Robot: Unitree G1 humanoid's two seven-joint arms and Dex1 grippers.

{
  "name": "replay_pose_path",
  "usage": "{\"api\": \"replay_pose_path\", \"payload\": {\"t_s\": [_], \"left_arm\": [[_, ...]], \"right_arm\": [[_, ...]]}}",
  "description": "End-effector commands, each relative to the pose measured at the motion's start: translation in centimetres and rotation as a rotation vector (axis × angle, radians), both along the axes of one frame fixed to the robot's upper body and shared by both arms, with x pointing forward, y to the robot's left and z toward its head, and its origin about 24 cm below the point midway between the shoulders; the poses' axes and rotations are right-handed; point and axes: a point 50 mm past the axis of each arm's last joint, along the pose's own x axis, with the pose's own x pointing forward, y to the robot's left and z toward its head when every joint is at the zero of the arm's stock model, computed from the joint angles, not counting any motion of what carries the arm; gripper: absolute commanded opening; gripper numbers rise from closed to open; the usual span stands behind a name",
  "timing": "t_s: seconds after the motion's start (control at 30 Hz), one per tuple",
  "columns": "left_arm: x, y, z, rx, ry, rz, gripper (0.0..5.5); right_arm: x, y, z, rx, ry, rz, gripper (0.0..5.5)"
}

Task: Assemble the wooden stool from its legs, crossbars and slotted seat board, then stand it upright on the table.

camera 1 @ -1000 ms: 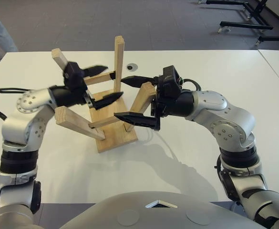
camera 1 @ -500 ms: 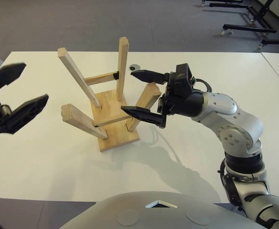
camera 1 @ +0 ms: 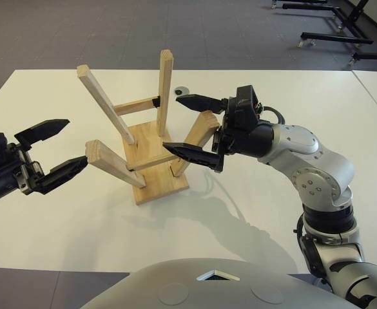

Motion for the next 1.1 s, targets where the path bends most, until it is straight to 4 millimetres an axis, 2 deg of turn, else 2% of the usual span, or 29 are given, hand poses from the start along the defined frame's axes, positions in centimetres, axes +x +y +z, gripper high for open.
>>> {"api": "replay_pose_path", "payload": {"t_s": [0.03,0.17,0.3,0.4,0.53,0.6,0.8,1.1], "left_arm": [[0.1,-0.7,0.0,0.005,-0.015,-0.025,5.40],[-0.3,-0.4,0.0,0.009,-0.013,-0.007,5.40],[-0.3,-0.4,-0.1,0.011,-0.015,-0.002,5.40],[-0.1,-0.5,-0.1,0.013,-0.017,-0.005,5.40],[0.1,-0.7,0.0,0.014,-0.022,-0.019,5.40],[0.2,-0.8,0.2,0.014,-0.026,-0.029,5.40],[0.3,-0.9,0.4,0.012,-0.028,-0.043,5.40],[0.4,-1.4,0.4,0.014,-0.017,-0.069,5.40]], "right_arm": [[0.8,-0.9,0.5,0.006,-0.028,-0.061,5.26],[1.6,-3.4,2.9,0.120,-0.033,-0.110,5.26],[2.6,-6.8,5.6,0.201,-0.060,-0.139,5.26],[4.6,-9.5,3.8,0.020,-0.077,-0.266,5.26],[5.7,-11.3,0.9,-0.154,-0.065,-0.316,5.26],[5.4,-11.2,-0.3,-0.191,-0.044,-0.287,5.26],[4.8,-10.0,-1.9,-0.229,-0.024,-0.222,5.26],[4.0,-8.2,-1.7,-0.164,0.005,-0.155,5.26]]}}
